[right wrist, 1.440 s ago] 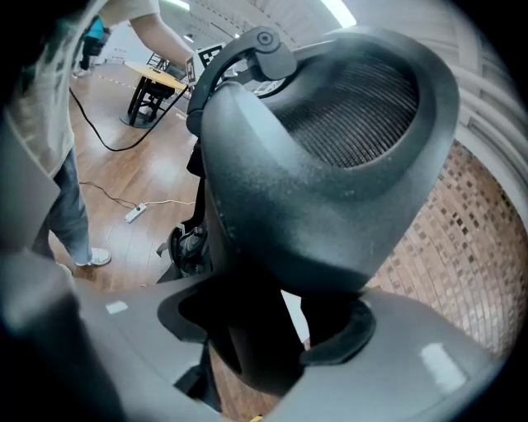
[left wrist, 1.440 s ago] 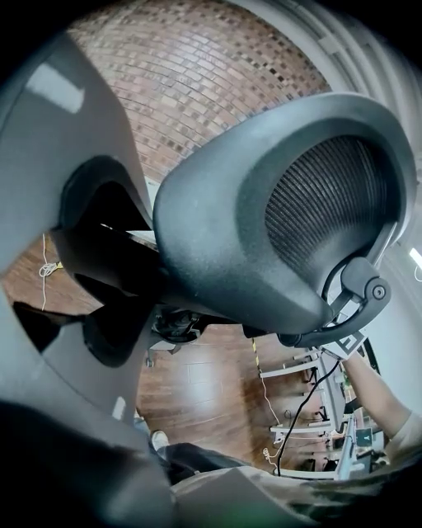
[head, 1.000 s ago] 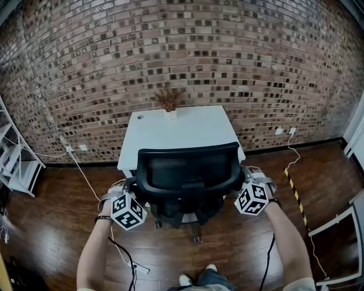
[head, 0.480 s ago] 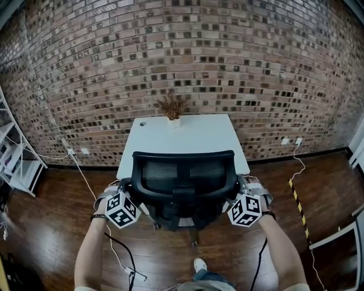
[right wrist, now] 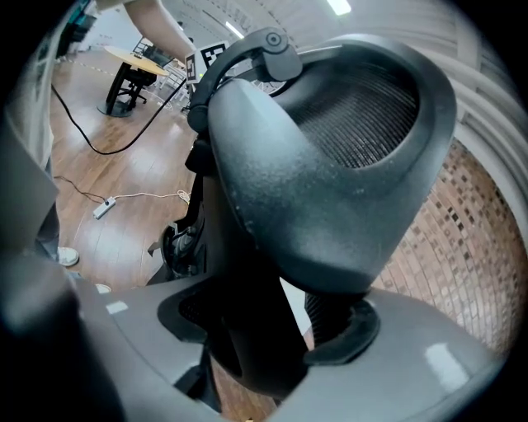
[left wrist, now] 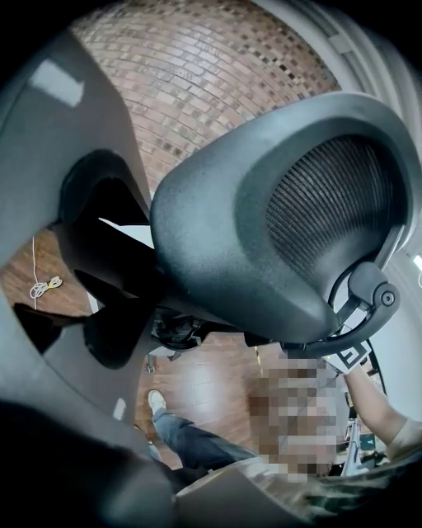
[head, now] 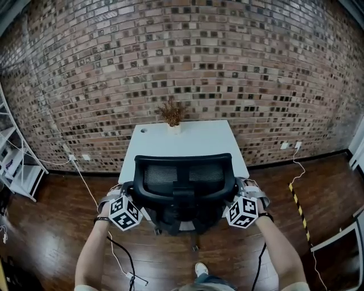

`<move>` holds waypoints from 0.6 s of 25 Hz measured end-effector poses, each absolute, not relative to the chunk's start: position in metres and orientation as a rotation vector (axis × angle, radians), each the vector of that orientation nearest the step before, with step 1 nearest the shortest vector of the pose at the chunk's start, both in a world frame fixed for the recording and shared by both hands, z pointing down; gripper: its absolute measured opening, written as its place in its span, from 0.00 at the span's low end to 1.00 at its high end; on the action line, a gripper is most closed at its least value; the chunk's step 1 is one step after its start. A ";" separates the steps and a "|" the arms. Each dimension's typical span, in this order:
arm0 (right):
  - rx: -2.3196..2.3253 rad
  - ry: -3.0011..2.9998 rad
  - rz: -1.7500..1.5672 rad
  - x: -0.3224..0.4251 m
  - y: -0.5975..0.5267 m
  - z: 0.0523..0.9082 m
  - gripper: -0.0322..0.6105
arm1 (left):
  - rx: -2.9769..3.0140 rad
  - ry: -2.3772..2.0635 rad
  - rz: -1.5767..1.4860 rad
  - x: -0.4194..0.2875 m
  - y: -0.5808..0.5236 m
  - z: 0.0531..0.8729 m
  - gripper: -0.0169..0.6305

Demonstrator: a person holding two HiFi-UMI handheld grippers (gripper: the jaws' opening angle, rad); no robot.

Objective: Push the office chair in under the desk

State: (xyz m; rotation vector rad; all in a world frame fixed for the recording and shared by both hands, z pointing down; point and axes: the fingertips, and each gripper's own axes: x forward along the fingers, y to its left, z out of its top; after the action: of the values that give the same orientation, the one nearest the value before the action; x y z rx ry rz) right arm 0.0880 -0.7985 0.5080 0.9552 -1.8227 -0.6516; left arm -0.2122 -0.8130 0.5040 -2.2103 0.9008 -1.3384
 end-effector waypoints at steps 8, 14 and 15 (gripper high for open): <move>1.066 -1.804 -0.641 0.093 -0.769 0.489 0.48 | -2.191 1.117 -1.184 -0.226 -0.797 0.480 0.46; 1.195 -1.826 -0.593 0.089 -0.736 0.479 0.48 | -2.225 1.220 -1.051 -0.229 -0.763 0.468 0.34; 1.211 -1.833 -0.582 0.086 -0.730 0.477 0.48 | -2.237 1.238 -1.017 -0.229 -0.757 0.465 0.32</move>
State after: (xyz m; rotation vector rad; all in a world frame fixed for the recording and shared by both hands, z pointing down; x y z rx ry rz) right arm 0.0860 -0.7296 0.4767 1.2111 -1.8328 -0.5816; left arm -0.2286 -0.7570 0.4652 -2.2369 1.2380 -1.0172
